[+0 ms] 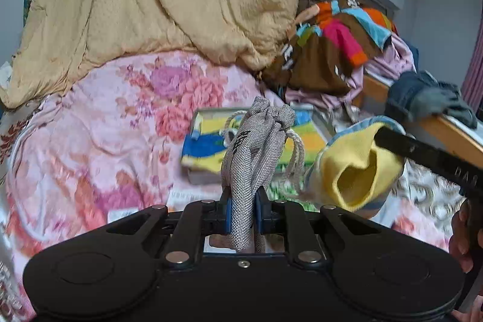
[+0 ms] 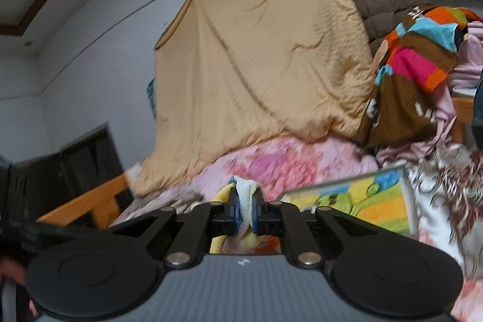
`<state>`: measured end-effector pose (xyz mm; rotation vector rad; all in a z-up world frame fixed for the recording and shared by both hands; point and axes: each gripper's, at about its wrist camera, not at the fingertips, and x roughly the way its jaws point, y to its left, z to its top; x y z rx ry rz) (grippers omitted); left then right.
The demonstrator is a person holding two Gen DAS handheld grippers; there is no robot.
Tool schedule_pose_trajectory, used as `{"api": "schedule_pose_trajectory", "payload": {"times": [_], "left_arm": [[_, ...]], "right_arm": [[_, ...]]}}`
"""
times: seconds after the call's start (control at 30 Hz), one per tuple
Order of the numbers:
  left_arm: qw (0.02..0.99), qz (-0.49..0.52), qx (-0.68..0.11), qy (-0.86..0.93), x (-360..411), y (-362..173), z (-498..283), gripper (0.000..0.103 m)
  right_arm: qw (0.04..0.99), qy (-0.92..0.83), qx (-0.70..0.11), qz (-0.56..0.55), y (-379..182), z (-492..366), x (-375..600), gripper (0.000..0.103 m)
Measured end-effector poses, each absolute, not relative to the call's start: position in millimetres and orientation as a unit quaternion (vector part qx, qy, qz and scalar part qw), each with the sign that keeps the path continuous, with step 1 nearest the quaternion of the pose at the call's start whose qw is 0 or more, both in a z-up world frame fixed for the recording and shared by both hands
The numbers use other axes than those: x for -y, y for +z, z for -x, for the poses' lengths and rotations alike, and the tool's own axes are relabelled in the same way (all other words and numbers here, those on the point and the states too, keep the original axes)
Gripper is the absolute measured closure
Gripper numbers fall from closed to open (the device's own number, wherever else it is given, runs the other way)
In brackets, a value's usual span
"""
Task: Organize soft objects
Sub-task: 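Carry the grey pouch with the left gripper and lower it into the tray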
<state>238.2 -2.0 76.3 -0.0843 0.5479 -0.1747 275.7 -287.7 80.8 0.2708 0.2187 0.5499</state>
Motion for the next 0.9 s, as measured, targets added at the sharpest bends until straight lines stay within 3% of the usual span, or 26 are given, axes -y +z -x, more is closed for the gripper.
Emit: {"api": "schedule_pose_trajectory", "payload": {"times": [0.63,0.9], "left_arm": [[0.958,0.096,-0.251,-0.094,83.3,26.5,-442.7,0.087],[0.947,0.091,-0.297,-0.086,102.9,-10.1,-497.7,0.087]], "right_arm": [[0.956,0.177,-0.118,-0.202,22.9,-436.4,340.6,0.094],[0.940,0.161,-0.196,-0.230,-9.1,-472.0,349.8,0.094]]}}
